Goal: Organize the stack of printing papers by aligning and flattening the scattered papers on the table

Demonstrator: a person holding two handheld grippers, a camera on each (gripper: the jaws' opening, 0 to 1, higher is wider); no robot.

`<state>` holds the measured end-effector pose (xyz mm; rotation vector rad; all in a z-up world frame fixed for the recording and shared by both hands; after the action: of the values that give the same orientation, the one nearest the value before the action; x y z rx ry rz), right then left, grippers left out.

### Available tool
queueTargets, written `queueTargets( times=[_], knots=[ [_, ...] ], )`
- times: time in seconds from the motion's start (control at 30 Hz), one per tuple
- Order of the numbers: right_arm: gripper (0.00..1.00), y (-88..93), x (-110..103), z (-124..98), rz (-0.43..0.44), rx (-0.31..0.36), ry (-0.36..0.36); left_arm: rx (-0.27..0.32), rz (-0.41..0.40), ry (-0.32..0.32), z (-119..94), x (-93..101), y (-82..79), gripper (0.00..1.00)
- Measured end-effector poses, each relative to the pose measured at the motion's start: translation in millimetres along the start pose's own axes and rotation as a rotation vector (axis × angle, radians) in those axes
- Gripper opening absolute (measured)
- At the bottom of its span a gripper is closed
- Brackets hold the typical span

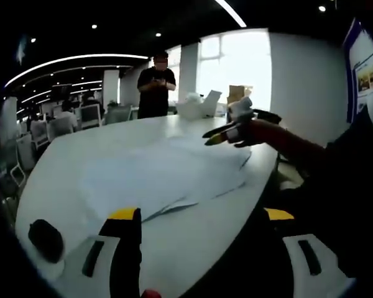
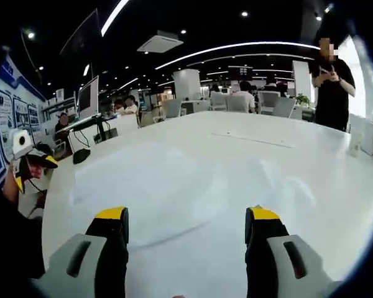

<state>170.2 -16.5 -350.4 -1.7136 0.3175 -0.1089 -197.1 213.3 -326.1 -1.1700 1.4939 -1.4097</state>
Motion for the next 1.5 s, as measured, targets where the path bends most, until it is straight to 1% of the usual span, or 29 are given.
queueTargets(
  times=[0.17,0.5,0.77,1.03,1.1,1.5],
  knots=[
    [0.72,1.3,3,4,0.001,-0.003,0.001,-0.001,-0.001,-0.002,0,-0.8,1.2,0.81],
    [0.72,5.6,-1,9,-0.005,-0.008,0.0,-0.005,-0.006,0.002,2,-1.2,4.2,0.81],
    [0.73,7.5,1,14,0.0,0.003,0.005,-0.006,-0.008,0.003,2,-1.6,4.8,0.81],
    [0.73,8.2,-4,21,-0.017,-0.002,0.003,-0.01,-0.01,0.007,3,-2.7,6.3,0.81],
    [0.73,7.9,0,21,-0.019,-0.004,0.003,-0.009,-0.011,0.008,3,-2.6,6.5,0.81],
    [0.73,11.2,-7,30,-0.013,-0.012,0.009,-0.012,-0.014,0.005,1,-4.4,7.4,0.81]
  ],
)
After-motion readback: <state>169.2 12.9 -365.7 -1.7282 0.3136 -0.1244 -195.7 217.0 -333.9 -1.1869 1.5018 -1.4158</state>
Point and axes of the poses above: the point that each gripper's makers call its tool centre point, and the gripper's own axes: z roughly forward along the fingers, x roughly to its right, y roughly out of its underside, the point moved 10 cm from there along -z, roughly backward along the fingers, and after that the axes turned 14 degrees about x, right-handed, at the moved point
